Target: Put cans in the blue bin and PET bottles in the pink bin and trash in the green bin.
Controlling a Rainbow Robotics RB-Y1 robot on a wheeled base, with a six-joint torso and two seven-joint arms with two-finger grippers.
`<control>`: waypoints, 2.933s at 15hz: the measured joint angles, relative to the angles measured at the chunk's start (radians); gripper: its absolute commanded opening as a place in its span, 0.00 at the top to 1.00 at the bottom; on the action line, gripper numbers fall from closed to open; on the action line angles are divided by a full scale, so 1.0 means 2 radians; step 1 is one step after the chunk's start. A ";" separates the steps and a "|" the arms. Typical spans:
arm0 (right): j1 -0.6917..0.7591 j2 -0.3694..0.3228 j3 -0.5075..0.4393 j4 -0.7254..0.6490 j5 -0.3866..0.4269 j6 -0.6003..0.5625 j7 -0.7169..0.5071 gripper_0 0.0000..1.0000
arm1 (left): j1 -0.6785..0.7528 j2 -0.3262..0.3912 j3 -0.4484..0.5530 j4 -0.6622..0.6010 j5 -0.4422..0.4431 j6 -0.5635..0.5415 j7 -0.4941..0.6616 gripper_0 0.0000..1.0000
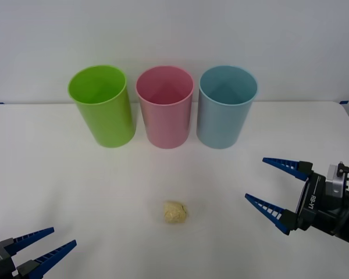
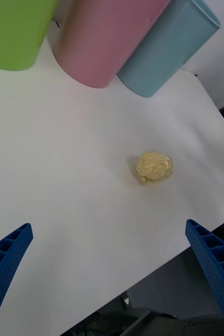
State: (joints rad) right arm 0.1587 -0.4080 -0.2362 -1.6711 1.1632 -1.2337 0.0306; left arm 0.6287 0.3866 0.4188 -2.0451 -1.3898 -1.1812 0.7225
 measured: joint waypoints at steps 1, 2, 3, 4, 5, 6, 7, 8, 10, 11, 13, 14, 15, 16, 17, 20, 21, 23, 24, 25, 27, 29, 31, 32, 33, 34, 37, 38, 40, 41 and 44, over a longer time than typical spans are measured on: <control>0.001 0.000 -0.003 -0.003 0.000 -0.001 0.000 0.00 | 0.000 0.000 0.000 0.000 0.000 0.000 0.000 0.00; 0.001 -0.003 -0.006 -0.009 -0.001 -0.002 -0.001 0.00 | 0.000 0.000 0.000 0.000 0.000 0.000 0.000 0.00; 0.002 -0.009 -0.010 -0.018 -0.001 -0.003 -0.004 0.00 | 0.000 0.000 0.000 0.000 0.000 0.000 0.000 0.00; 0.002 -0.020 -0.014 -0.028 -0.004 -0.003 -0.009 0.00 | 0.000 0.000 0.000 0.000 0.000 0.000 0.000 0.00; 0.002 -0.034 -0.015 -0.037 -0.008 -0.004 -0.020 0.00 | 0.000 0.000 0.000 0.000 0.000 0.000 0.000 0.00; 0.004 -0.052 -0.017 -0.050 -0.014 -0.004 -0.037 0.00 | 0.000 0.000 0.000 0.000 0.000 0.000 0.000 0.00; 0.006 -0.068 -0.022 -0.063 -0.016 -0.004 -0.051 0.00 | 0.000 0.000 0.000 0.000 0.000 0.000 0.000 0.00; 0.009 -0.080 -0.029 -0.078 -0.017 -0.004 -0.065 0.00 | 0.000 0.000 0.000 0.000 0.000 0.000 0.000 0.00; 0.020 -0.104 -0.049 -0.118 -0.015 -0.004 -0.108 0.00 | 0.000 0.000 0.000 0.000 0.000 0.000 0.000 0.00; 0.025 -0.111 -0.060 -0.139 -0.006 -0.004 -0.128 0.00 | 0.000 0.000 0.000 0.000 0.000 0.000 0.000 0.00; 0.036 -0.116 -0.084 -0.188 0.024 -0.004 -0.175 0.00 | 0.000 0.000 0.000 0.000 0.000 0.000 0.000 0.00; 0.039 -0.119 -0.090 -0.209 0.037 -0.004 -0.199 0.00 | 0.000 0.000 0.000 0.000 0.000 0.000 0.000 0.00; 0.041 -0.123 -0.094 -0.231 0.054 -0.004 -0.228 0.00 | 0.000 0.000 0.000 0.000 0.000 0.000 0.000 0.00; 0.041 -0.127 -0.097 -0.250 0.070 -0.004 -0.253 0.00 | 0.000 0.000 0.000 0.000 0.000 0.000 0.000 0.00; 0.041 -0.133 -0.098 -0.267 0.085 -0.004 -0.278 0.00 | 0.000 0.000 0.000 0.000 0.000 0.000 0.000 0.00; 0.033 -0.155 -0.095 -0.319 0.138 -0.004 -0.355 0.00 | 0.000 0.000 0.000 0.000 0.000 0.000 0.000 0.00; 0.024 -0.171 -0.086 -0.339 0.166 -0.004 -0.389 0.00 | 0.000 0.000 0.000 0.000 0.000 0.000 0.000 0.00; 0.004 -0.203 -0.060 -0.365 0.213 -0.004 -0.441 0.00 | 0.000 0.000 0.000 0.000 0.000 0.000 0.000 0.00; -0.009 -0.220 -0.042 -0.376 0.238 -0.006 -0.469 0.00 | 0.000 0.000 0.000 0.000 0.000 0.000 0.000 0.00; -0.021 -0.229 -0.026 -0.380 0.257 -0.009 -0.492 0.00 | 0.000 0.000 0.000 0.000 0.000 0.000 0.000 0.00; -0.057 -0.232 0.006 -0.382 0.292 -0.043 -0.531 0.00 | 0.000 0.000 0.000 0.000 0.000 0.000 0.000 0.00; -0.079 -0.230 0.033 -0.382 0.315 -0.062 -0.556 0.00 | 0.000 0.000 0.000 0.000 0.000 0.000 0.000 0.00; -0.098 -0.230 0.059 -0.380 0.329 -0.078 -0.581 0.00 | 0.000 0.000 0.000 0.000 0.000 0.000 0.000 0.00; -0.110 -0.230 0.068 -0.380 0.335 -0.094 -0.595 0.00 | 0.000 0.000 0.000 0.000 0.000 0.000 0.000 0.00; -0.126 -0.229 0.080 -0.379 0.340 -0.110 -0.610 0.00 | 0.000 0.000 0.000 0.000 0.000 0.000 0.000 0.00; -0.138 -0.226 0.091 -0.373 0.347 -0.120 -0.617 0.00 | 0.000 0.000 0.000 0.000 0.000 0.000 0.000 0.00; -0.176 -0.199 0.141 -0.340 0.399 -0.135 -0.618 0.00 | 0.000 0.000 0.000 0.000 0.000 0.000 0.000 0.00; -0.185 -0.187 0.156 -0.326 0.413 -0.135 -0.616 0.00 | 0.000 0.000 0.000 0.000 0.000 0.000 0.000 0.00; -0.198 -0.165 0.184 -0.304 0.438 -0.135 -0.613 0.00 | 0.000 0.000 0.000 0.000 0.000 0.000 0.000 0.00; -0.204 -0.157 0.197 -0.292 0.442 -0.135 -0.613 0.00 | 0.000 0.000 0.000 0.000 0.000 0.000 0.000 0.00; -0.221 -0.123 0.224 -0.253 0.455 -0.136 -0.606 0.00 | 0.000 0.000 0.000 0.000 0.000 0.000 0.000 0.00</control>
State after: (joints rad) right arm -0.2836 -0.6546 0.2118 -2.1770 2.0725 -1.5061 -1.1812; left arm 0.6289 0.3866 0.4188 -2.0448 -1.3898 -1.1812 0.7225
